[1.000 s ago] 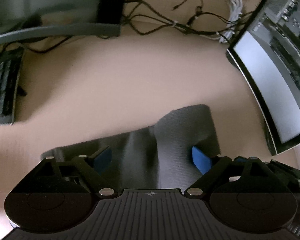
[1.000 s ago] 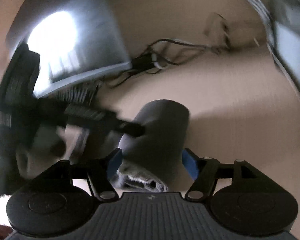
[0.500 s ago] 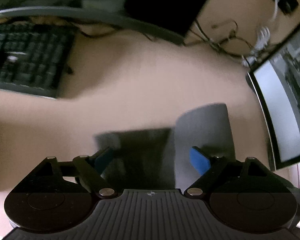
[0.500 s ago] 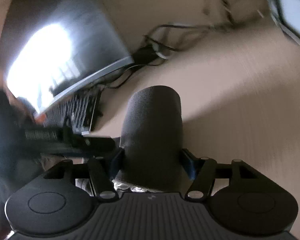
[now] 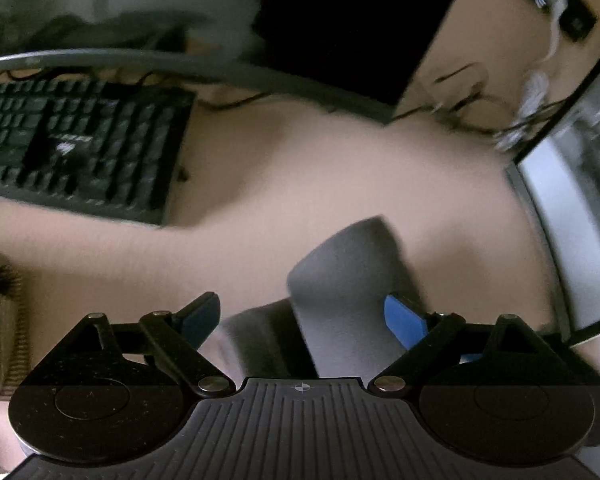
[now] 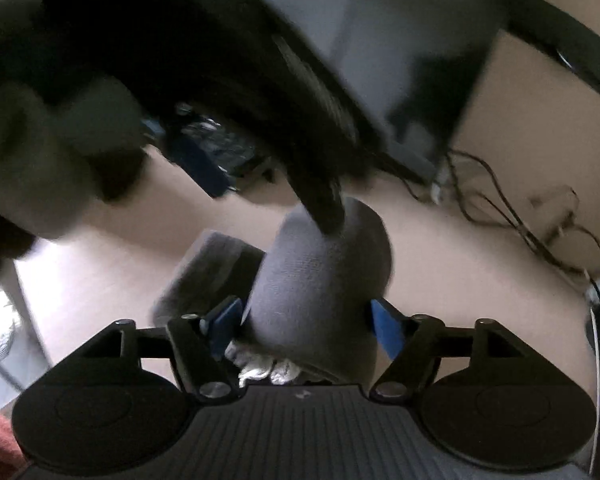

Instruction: Fold clothes

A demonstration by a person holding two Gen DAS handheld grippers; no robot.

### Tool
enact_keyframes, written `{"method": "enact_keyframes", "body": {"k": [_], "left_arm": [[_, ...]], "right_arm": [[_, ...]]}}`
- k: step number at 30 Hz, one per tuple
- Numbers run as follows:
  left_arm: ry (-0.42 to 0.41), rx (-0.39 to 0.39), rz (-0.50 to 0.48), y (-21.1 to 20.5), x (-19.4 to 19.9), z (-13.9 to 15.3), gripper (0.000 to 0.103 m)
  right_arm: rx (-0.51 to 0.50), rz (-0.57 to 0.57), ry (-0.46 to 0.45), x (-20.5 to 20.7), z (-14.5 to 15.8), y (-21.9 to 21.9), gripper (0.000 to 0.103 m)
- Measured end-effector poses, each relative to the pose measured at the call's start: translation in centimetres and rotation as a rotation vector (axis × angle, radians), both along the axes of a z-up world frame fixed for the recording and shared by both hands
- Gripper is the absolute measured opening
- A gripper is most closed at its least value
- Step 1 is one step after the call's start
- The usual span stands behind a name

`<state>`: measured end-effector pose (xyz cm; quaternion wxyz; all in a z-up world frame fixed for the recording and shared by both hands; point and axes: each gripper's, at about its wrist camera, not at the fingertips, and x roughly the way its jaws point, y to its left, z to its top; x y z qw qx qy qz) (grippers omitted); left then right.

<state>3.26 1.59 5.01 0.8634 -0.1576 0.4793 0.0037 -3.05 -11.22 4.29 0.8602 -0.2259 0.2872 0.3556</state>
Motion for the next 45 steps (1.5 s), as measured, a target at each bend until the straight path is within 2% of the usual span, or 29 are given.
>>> {"method": "enact_keyframes", "body": {"k": [2,4,7,10,14,17,19,21,25,29,35,37,40,43,45], "left_arm": [[0.018,0.005,0.018,0.7,-0.2,-0.8,0.095],[0.026,0.014,0.042,1.7,-0.9,-1.0,0.095],[0.043,0.027,0.066,2.9,-1.2,-1.4,0.095],[0.06,0.035,0.081,3.6,-1.6,-1.7,0.095],[0.085,0.024,0.1,4.2,-1.7,-2.1,0.095],[0.092,0.013,0.105,4.4,-1.7,-2.1,0.094],[0.093,0.012,0.1,4.2,-1.5,-2.1,0.094],[0.092,0.002,0.089,3.8,-0.9,-2.1,0.094],[0.085,-0.022,0.028,0.9,0.8,-2.5,0.094],[0.08,-0.05,-0.036,-2.3,2.7,-2.6,0.094],[0.007,-0.101,-0.09,-5.0,4.4,-0.2,0.094],[-0.026,-0.121,-0.122,-5.8,4.6,0.8,0.094],[-0.05,-0.113,-0.149,-6.7,5.2,1.5,0.094],[-0.04,-0.083,-0.149,-7.0,5.5,1.0,0.094],[-0.023,-0.068,-0.134,-6.6,5.5,0.4,0.095]], "right_arm": [[0.062,0.024,0.048,0.2,0.6,-0.9,0.074],[0.163,0.004,0.138,1.3,1.1,-2.5,0.077],[0.326,-0.111,0.303,4.0,1.1,-5.6,0.08],[0.464,-0.228,0.462,6.9,-0.2,-7.8,0.081],[0.559,-0.285,0.637,9.0,-3.1,-7.8,0.085],[0.605,-0.293,0.747,8.6,-4.6,-7.0,0.084],[0.591,-0.284,0.723,8.5,-4.5,-6.7,0.073],[0.568,-0.273,0.681,7.8,-3.6,-7.1,0.067],[0.541,-0.317,0.612,8.8,-3.1,-8.6,0.064],[0.53,-0.404,0.558,9.1,-2.5,-12.6,0.064],[0.34,-0.417,0.35,8.0,0.0,-14.6,0.068],[0.297,-0.392,0.312,7.5,0.2,-13.4,0.071],[0.174,-0.345,0.208,6.3,0.2,-10.5,0.076],[0.063,-0.278,0.108,4.9,-0.1,-7.5,0.082],[0.032,-0.242,0.095,4.3,-0.5,-6.7,0.082]]}}
